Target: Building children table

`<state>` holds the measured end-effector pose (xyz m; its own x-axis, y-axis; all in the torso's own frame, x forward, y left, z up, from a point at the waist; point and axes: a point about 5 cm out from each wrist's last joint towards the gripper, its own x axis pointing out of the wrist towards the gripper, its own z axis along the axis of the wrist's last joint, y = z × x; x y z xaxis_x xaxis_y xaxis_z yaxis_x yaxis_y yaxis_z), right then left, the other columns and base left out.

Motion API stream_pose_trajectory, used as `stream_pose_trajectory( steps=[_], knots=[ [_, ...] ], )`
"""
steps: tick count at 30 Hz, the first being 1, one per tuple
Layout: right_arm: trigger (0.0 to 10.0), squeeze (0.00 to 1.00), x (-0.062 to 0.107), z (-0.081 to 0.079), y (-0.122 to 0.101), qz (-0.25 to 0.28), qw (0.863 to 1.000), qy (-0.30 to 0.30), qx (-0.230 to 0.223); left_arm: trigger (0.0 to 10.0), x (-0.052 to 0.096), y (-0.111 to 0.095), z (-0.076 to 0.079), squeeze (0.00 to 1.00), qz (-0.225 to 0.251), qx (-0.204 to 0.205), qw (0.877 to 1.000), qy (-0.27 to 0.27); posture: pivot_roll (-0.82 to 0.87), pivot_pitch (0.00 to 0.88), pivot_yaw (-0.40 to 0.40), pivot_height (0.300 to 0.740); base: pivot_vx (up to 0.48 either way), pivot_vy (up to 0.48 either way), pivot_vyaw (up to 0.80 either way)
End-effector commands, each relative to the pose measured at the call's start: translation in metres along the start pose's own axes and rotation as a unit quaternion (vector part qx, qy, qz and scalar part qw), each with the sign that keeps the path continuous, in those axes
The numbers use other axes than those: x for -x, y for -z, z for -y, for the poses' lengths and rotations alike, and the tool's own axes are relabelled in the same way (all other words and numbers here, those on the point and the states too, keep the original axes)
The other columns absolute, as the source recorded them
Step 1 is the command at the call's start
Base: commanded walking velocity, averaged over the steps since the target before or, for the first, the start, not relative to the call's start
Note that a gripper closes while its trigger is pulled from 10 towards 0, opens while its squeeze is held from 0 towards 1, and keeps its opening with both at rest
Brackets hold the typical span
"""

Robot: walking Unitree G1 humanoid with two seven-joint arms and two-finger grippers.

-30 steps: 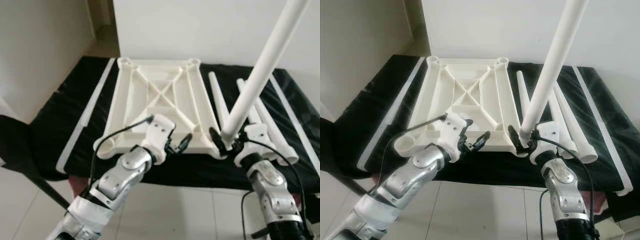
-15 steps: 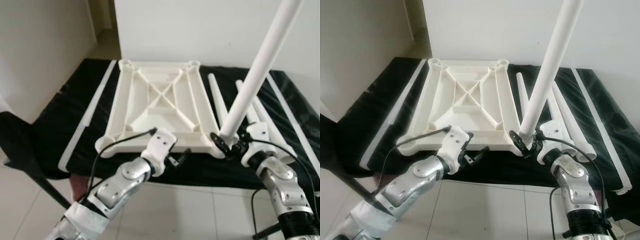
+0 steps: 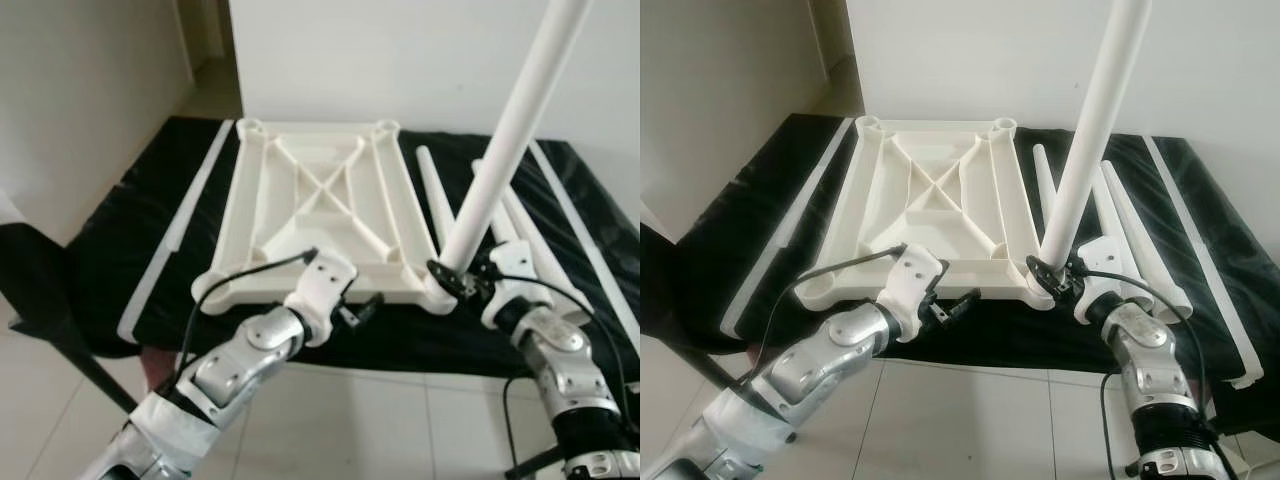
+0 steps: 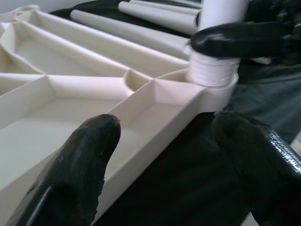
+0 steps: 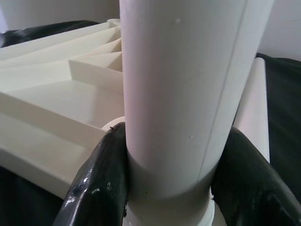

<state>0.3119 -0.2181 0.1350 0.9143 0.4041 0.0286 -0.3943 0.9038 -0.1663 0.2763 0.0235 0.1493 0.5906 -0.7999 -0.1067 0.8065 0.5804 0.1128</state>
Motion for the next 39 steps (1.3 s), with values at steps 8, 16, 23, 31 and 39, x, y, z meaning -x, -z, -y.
stream_pose_trajectory(
  steps=[8,16,23,31,39],
  knots=[
    [10.0,0.0,0.002,-0.01,0.009,-0.007,0.997,0.045,-0.056,10.0,-0.001,0.001,0.013,0.0,0.0,0.002,0.99,0.138,0.0,0.001,-0.026,0.74,0.0,0.0,0.0],
    [10.0,0.0,0.001,-0.036,0.014,-0.017,0.98,0.187,-0.072,10.0,0.0,-0.001,0.003,0.0,0.006,0.014,0.992,0.125,0.0,0.0,-0.022,0.74,0.0,0.0,0.0],
    [10.0,0.0,0.005,-0.056,0.021,-0.046,0.948,0.299,-0.099,10.0,0.0,0.0,-0.001,0.0,0.011,0.01,0.994,0.112,0.0,0.0,-0.024,0.74,0.0,0.0,0.0],
    [10.0,0.0,0.002,-0.073,0.009,-0.012,0.933,0.325,-0.152,10.0,0.007,0.002,0.001,0.0,0.014,0.008,0.99,0.14,-0.01,0.0,-0.017,0.74,0.0,0.0,0.0],
    [10.0,1.0,0.007,-0.071,0.001,0.011,0.947,0.294,-0.13,10.0,0.007,0.002,-0.002,0.0,0.019,-0.006,0.99,0.14,-0.02,0.0,-0.004,0.74,0.0,0.0,0.0]
  ],
)
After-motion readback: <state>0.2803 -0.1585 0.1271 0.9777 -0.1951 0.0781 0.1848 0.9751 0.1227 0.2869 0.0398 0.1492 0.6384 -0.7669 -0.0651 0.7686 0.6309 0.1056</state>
